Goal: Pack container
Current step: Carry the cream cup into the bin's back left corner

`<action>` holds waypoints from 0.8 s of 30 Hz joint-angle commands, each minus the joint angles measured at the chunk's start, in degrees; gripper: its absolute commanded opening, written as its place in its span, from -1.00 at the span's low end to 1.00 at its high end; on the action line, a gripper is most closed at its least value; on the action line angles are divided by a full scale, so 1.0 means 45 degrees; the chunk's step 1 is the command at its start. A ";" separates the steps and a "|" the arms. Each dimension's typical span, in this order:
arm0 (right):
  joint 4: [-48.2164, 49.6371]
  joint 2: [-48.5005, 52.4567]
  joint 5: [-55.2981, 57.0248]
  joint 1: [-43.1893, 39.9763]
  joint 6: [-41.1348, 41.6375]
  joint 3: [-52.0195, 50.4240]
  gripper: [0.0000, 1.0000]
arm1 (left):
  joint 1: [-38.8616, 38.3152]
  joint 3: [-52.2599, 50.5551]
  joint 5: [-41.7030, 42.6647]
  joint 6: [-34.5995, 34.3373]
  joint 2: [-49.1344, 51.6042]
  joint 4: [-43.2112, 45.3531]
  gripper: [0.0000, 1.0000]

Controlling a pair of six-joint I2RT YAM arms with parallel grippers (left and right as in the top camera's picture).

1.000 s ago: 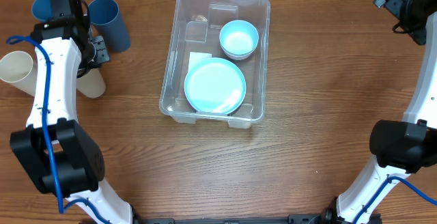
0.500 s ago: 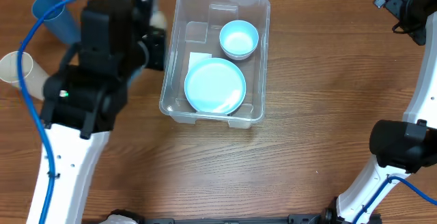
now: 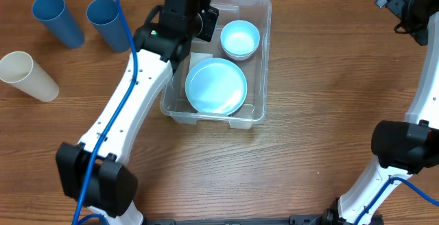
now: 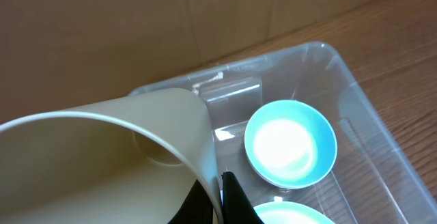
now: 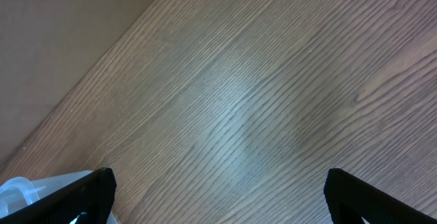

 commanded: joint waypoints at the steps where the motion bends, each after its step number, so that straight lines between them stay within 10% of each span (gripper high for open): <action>1: 0.0058 -0.0291 0.0121 -0.0005 0.0039 0.0233 1.00 | -0.0005 0.0185 0.0209 0.0243 0.0641 0.0194 -0.92; 19: 0.0058 -0.0291 0.0121 -0.0005 0.0039 0.0233 1.00 | 0.0782 0.0185 -0.0228 -0.3143 0.2769 0.0568 -0.91; 24: 0.0058 -0.0291 0.0121 -0.0005 0.0039 0.0233 1.00 | 0.1010 0.0185 -0.0233 -0.3201 0.2773 0.1171 -0.40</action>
